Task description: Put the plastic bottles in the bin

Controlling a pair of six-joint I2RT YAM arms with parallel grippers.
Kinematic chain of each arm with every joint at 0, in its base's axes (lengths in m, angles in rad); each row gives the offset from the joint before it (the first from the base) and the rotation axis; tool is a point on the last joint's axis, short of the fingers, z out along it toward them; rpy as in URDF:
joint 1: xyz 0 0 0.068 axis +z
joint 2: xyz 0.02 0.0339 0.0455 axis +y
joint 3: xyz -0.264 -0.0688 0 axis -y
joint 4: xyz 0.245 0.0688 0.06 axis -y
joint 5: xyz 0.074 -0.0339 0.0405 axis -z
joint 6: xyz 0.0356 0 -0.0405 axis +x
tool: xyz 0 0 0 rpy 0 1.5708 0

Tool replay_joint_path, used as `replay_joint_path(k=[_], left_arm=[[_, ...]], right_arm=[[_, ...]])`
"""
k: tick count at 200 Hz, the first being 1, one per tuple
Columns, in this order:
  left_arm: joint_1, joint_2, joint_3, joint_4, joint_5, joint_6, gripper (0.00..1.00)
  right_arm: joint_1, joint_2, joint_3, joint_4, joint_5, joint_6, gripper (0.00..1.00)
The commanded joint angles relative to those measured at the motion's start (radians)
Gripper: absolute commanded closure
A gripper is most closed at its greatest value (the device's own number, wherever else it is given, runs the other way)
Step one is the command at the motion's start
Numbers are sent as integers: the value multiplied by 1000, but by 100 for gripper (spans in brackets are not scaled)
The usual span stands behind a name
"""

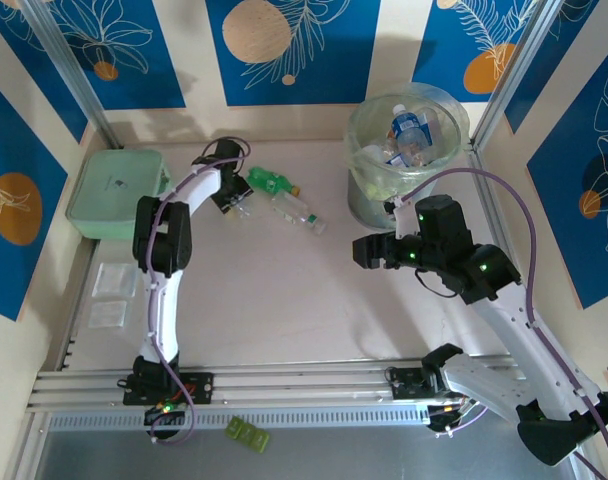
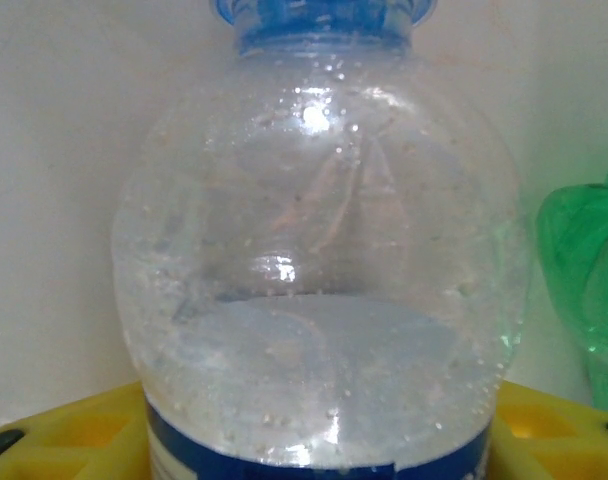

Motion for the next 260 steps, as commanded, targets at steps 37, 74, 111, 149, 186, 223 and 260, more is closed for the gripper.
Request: replay_joint_path(k=[37, 74, 111, 149, 186, 223, 260], left_arm=[[0, -328, -256, 55, 2, 7, 50], [-69, -592, -412, 162, 109, 93, 52], [-211, -857, -528, 336, 269, 303, 54], [-319, -1015, -609, 484, 554, 418, 53], [-383, -1085, -686, 622, 784, 463, 53], [-436, -1091, -704, 692, 877, 454, 54], [-492, -1085, -708, 769, 906, 411, 56]], right_arm=[[24, -26, 11, 18, -54, 23, 20], [55, -77, 9, 49, -29, 72, 18], [56, -96, 45, 67, -69, 108, 19], [29, -119, 78, 114, -145, 146, 18], [-41, -134, 66, 305, -360, 256, 14], [-44, -111, 45, 460, -387, 282, 9], [-38, -20, 65, 573, -506, 324, 3]])
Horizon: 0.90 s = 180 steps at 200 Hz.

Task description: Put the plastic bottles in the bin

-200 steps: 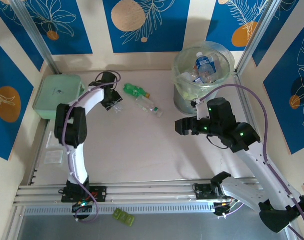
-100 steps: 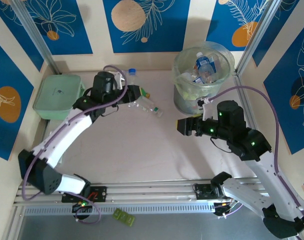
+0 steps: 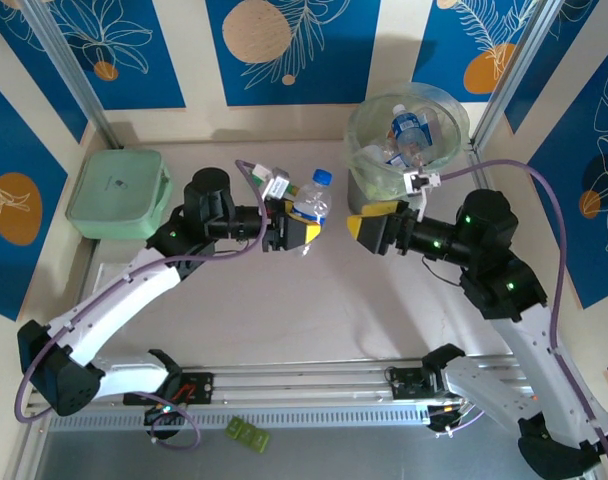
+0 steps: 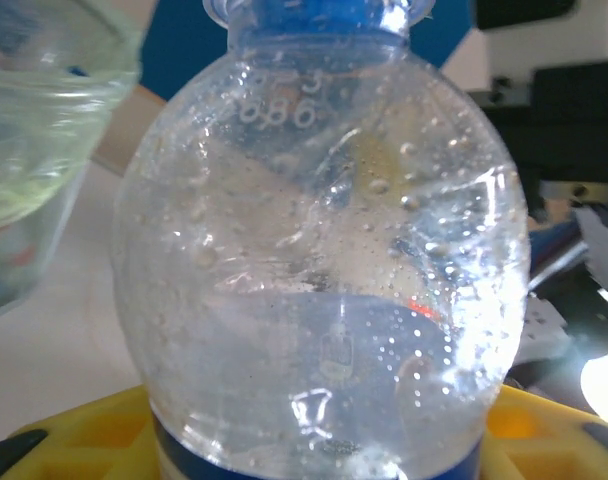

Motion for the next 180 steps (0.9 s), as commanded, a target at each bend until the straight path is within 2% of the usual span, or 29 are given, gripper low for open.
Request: replay_joint_path(k=[1, 38, 83, 116, 180], left_arm=[[-29, -13, -6, 113, 77, -23, 56], [-42, 5, -38, 263, 92, -139, 56], [-66, 32, -37, 328, 104, -189, 56], [-84, 55, -25, 337, 120, -200, 55], [-107, 74, -4, 313, 121, -181, 49]], right_arm=[[4, 51, 10, 126, -105, 50, 3], [42, 104, -25, 253, -155, 71, 3], [80, 129, -60, 349, -178, 84, 6], [83, 132, -61, 351, -169, 94, 17], [83, 117, -72, 338, -152, 93, 44]])
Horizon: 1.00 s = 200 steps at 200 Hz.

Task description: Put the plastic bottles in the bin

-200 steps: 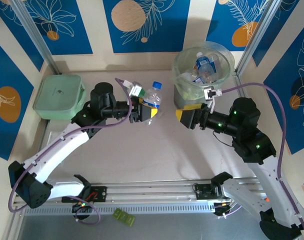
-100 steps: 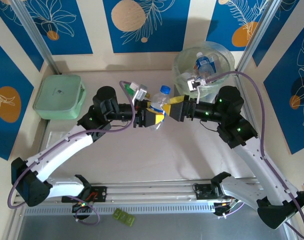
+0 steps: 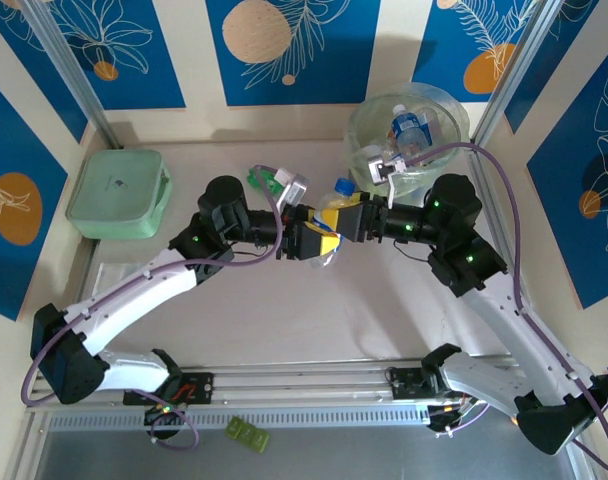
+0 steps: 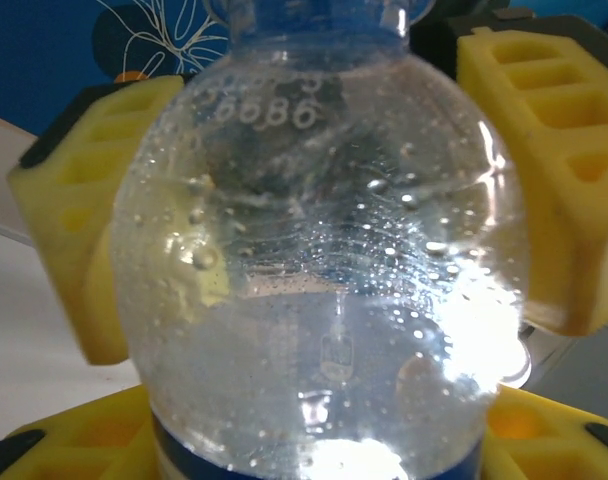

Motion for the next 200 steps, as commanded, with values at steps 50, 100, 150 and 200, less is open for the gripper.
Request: replay_joint_path(k=[50, 100, 150, 200], left_arm=[[-15, 6, 34, -3, 10, 21, 36], [-12, -72, 110, -305, -211, 193, 9], [-12, -238, 199, -698, -788, 538, 0], [-11, -257, 70, -726, -947, 599, 2]], right_arm=[[1, -26, 1, 4, 7, 18, 58], [-82, -44, 83, -139, 92, -32, 62], [-306, 12, 245, -344, 140, -88, 68], [-448, 207, 521, -497, 363, -205, 69]])
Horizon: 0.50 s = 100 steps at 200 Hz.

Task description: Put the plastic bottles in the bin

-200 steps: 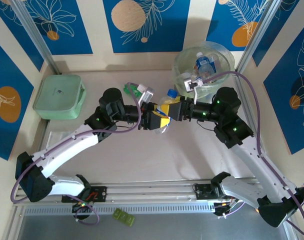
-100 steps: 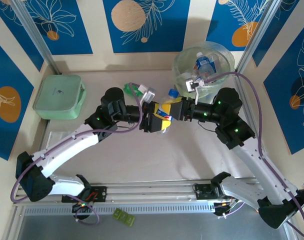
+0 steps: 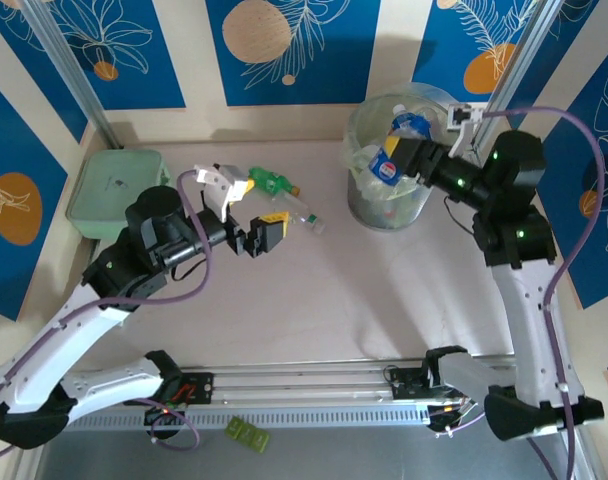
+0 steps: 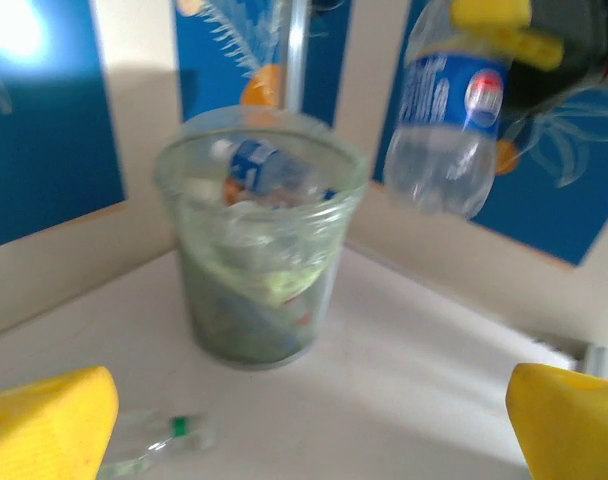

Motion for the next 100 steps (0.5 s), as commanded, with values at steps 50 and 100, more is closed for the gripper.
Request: replay_joint_path(k=[50, 100], left_arm=[[-6, 98, -102, -41, -85, 19, 3], [-5, 109, -140, 1, -77, 11, 3]], right_arm=[[-40, 366, 440, -221, 419, -228, 73], [-41, 699, 769, -369, 366, -129, 71]])
